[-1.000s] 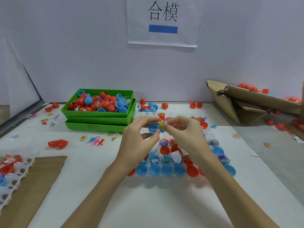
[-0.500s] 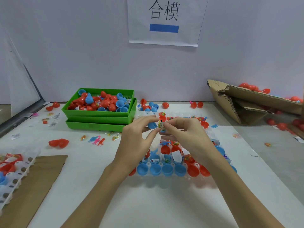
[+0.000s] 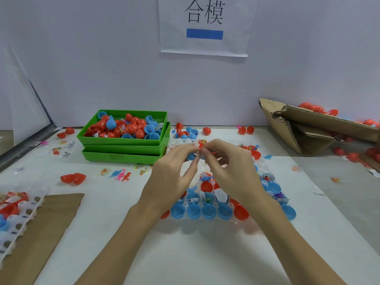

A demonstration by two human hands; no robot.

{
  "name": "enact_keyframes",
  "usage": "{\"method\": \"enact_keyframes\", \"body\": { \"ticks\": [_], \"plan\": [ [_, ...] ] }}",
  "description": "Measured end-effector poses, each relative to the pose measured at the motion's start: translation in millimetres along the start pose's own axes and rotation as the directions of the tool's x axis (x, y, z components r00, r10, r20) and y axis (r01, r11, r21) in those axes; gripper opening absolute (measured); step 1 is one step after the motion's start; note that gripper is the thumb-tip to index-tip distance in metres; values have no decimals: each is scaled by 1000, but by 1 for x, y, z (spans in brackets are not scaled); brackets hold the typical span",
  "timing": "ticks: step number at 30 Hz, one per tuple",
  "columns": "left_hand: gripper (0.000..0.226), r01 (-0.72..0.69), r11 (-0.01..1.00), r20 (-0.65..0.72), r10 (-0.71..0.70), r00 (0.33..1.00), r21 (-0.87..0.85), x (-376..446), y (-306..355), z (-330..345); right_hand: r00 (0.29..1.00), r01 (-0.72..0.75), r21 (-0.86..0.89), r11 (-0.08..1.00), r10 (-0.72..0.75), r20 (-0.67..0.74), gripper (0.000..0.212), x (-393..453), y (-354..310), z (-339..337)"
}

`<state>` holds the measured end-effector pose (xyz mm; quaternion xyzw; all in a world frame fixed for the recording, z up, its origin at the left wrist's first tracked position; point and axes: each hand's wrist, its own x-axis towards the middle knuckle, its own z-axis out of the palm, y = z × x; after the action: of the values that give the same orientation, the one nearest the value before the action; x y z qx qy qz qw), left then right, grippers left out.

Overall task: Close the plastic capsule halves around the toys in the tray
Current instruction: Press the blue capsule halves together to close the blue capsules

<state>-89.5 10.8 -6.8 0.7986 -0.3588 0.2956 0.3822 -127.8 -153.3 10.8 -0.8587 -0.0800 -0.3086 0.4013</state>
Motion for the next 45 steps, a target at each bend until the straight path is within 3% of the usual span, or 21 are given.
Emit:
{"method": "enact_keyframes", "body": {
  "ticks": [5,8,10,15,20,26,34,41,45],
  "plan": [
    [20,93,995,-19,-93,995,-22,1,-1,-2,992,110,-91,990,-104,77,22,1,-2,-1],
    [12,113,992,-10,-113,994,-49,0,-1,-1,998,29,35,999,-31,49,35,1,-3,0],
    [9,149,982,-25,-153,988,-115,0,0,0,998,-30,136,990,23,55,33,2,-2,-1],
    [33,275,885,-19,-304,953,-375,2,3,3,993,-46,183,982,25,115,24,0,-2,1],
    [34,317,781,100,-314,944,-538,6,0,-4,996,-58,230,972,41,77,26,2,0,1],
    [29,351,771,122,-340,932,-531,10,-3,-12,995,-63,271,960,40,88,29,2,-2,0],
    [28,212,953,70,-202,977,-215,7,-8,-16,994,-68,278,958,41,100,30,1,-4,4],
    [13,344,844,119,-324,938,-411,11,-11,-18,990,-128,375,918,99,97,27,2,-4,1],
    [11,413,805,134,-395,909,-426,13,-14,-19,983,-173,391,904,134,125,27,2,-3,2]
  ]
}}
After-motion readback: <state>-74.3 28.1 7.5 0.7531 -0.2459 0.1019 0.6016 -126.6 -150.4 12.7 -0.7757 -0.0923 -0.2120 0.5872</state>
